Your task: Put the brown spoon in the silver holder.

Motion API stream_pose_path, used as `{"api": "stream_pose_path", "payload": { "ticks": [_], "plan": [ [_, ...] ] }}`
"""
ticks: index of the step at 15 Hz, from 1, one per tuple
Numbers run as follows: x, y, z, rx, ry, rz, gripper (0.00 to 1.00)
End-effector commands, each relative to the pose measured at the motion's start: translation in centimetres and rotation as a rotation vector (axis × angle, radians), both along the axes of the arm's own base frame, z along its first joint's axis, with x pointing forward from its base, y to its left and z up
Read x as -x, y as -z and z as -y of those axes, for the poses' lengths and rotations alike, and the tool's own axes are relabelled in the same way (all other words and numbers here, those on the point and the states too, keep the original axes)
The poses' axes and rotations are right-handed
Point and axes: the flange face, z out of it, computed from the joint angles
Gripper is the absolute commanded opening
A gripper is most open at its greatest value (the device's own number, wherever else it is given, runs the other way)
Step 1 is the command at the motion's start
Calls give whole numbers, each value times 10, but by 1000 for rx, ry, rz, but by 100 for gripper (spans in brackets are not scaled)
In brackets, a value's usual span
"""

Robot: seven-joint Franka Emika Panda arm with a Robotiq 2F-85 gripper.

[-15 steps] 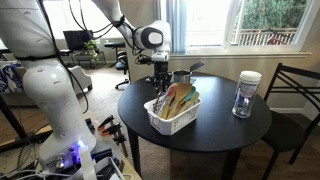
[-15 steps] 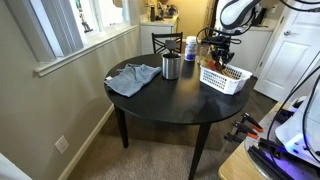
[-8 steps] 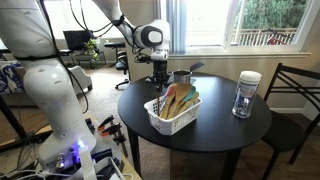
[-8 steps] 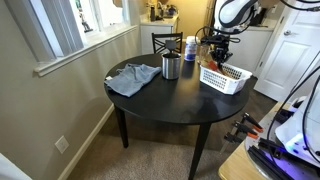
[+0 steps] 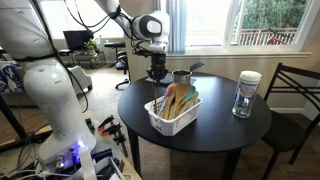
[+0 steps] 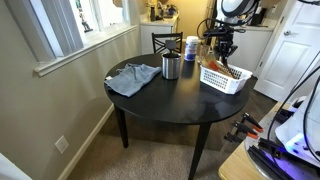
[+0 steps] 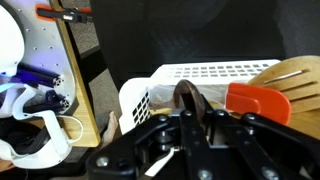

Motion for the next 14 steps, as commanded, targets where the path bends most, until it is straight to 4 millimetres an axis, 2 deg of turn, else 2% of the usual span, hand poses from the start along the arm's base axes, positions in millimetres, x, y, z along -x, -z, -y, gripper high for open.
{"api": "stream_pose_path", "payload": {
  "ticks": [1,4,7,11,14],
  "plan": [
    [23,-62,2,-58,-39,43,7],
    [34,-104,4,-72,-39,94,7],
    [40,-135,7,-63,-49,200,7],
    [33,-152,9,-69,-103,390,7],
    [8,-144,5,-58,-185,465,7]
  ]
}}
